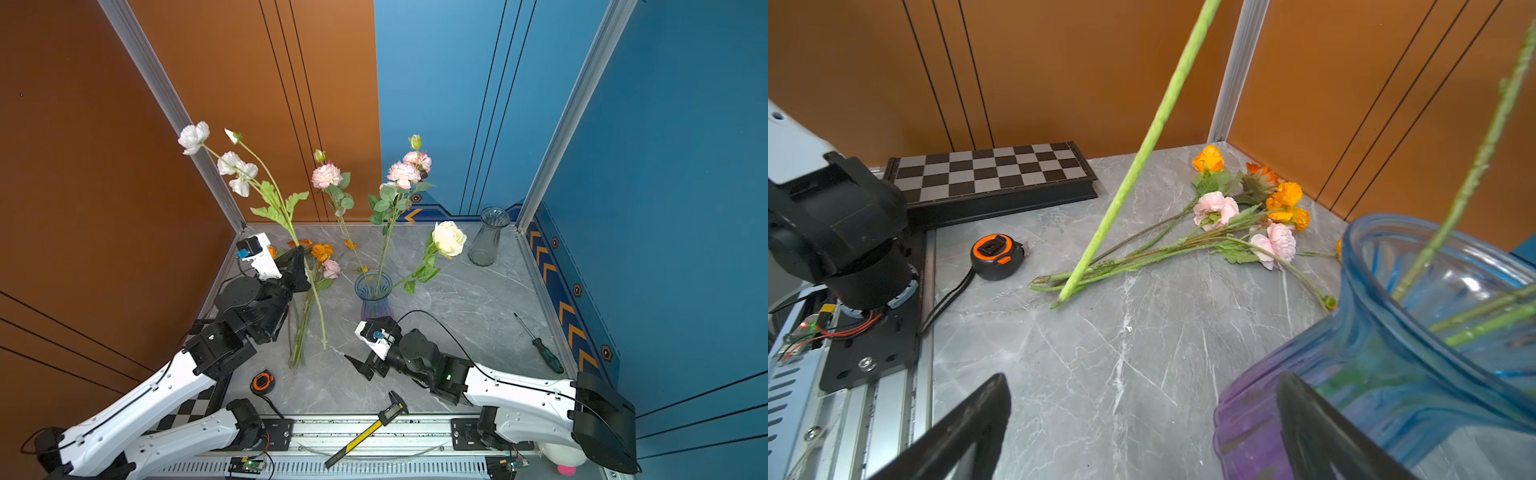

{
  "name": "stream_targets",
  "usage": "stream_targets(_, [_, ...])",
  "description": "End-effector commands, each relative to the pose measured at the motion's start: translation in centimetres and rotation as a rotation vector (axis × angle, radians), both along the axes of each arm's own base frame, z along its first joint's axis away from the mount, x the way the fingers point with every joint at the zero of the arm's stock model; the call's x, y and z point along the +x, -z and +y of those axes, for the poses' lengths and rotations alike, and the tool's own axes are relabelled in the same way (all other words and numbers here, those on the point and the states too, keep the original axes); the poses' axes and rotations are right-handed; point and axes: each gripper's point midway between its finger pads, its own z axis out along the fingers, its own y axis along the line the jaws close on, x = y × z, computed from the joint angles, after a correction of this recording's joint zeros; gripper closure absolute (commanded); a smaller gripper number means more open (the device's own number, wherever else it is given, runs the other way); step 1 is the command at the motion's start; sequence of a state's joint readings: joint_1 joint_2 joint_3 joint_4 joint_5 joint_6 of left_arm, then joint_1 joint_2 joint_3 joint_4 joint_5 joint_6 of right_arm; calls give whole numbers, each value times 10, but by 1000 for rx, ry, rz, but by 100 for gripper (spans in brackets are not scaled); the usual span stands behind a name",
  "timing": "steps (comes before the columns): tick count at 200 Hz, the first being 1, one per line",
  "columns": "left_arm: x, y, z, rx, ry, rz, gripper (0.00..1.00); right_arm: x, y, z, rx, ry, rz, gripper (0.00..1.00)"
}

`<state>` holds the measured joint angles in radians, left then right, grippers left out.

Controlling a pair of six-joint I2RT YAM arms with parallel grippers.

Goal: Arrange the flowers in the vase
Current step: 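Close the left gripper on the white flower stem and lift it upright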

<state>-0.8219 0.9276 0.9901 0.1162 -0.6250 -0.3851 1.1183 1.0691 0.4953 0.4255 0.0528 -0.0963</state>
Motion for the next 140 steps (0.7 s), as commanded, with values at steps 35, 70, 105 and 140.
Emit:
stream_targets(35, [-16,-92,-8,-11,-64,-297,100,10,-17,-25,72,102,-43,0])
stream_targets(70, [-22,-105,-19,-98,-44,-366,100,13,-27,-44,110,145,-73,0])
stream_targets(105, [-25,-116,-31,-181,-26,-440,100,21,-25,-50,123,173,-48,0])
stream_targets(140, [-28,-119,-40,-253,-19,-520,100,23,-24,-50,128,173,-35,0])
